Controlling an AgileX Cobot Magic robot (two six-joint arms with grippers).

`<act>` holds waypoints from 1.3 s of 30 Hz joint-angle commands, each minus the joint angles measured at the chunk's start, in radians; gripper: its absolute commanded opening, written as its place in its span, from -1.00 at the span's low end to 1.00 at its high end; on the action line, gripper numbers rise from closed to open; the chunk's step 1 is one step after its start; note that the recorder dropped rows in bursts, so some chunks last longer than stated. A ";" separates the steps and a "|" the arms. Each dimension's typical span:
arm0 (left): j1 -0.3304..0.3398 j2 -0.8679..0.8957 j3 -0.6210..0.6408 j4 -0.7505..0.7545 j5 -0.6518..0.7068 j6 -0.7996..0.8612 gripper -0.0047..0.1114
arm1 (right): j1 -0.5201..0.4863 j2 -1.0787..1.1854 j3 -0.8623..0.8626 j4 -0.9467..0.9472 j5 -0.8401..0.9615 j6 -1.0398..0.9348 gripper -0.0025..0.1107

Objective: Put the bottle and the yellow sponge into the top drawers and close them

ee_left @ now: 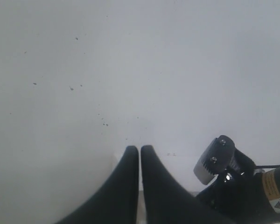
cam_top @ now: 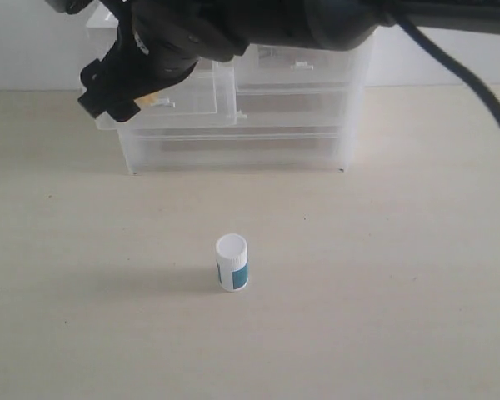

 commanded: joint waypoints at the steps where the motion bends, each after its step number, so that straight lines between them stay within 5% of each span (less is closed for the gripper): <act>1: 0.002 -0.003 0.004 -0.003 -0.007 0.007 -0.85 | -0.015 0.038 -0.001 -0.006 -0.094 -0.016 0.61; 6: 0.002 -0.003 0.004 -0.003 -0.007 0.007 -0.85 | -0.054 0.074 0.000 -0.003 -0.068 -0.044 0.57; 8: 0.002 -0.003 0.004 -0.003 -0.007 0.007 -0.85 | -0.054 0.077 0.000 0.008 -0.050 -0.084 0.36; 13: 0.002 -0.003 0.004 -0.003 -0.007 0.007 -0.85 | -0.013 0.063 0.000 0.024 0.008 -0.193 -0.95; 27: 0.002 -0.003 0.004 -0.003 -0.009 0.016 -0.85 | 0.114 -0.029 0.000 0.014 0.360 -0.196 -0.90; 30: 0.002 -0.003 0.004 -0.003 -0.009 0.016 -0.85 | 0.114 -0.021 0.000 0.004 0.347 -0.160 -0.65; 36: 0.002 -0.003 0.004 -0.003 -0.009 0.016 -0.85 | 0.114 -0.021 0.000 0.004 0.377 -0.153 0.28; 39: 0.002 -0.003 0.004 -0.003 -0.009 0.016 -0.85 | 0.116 -0.045 0.000 0.033 0.392 -0.153 0.55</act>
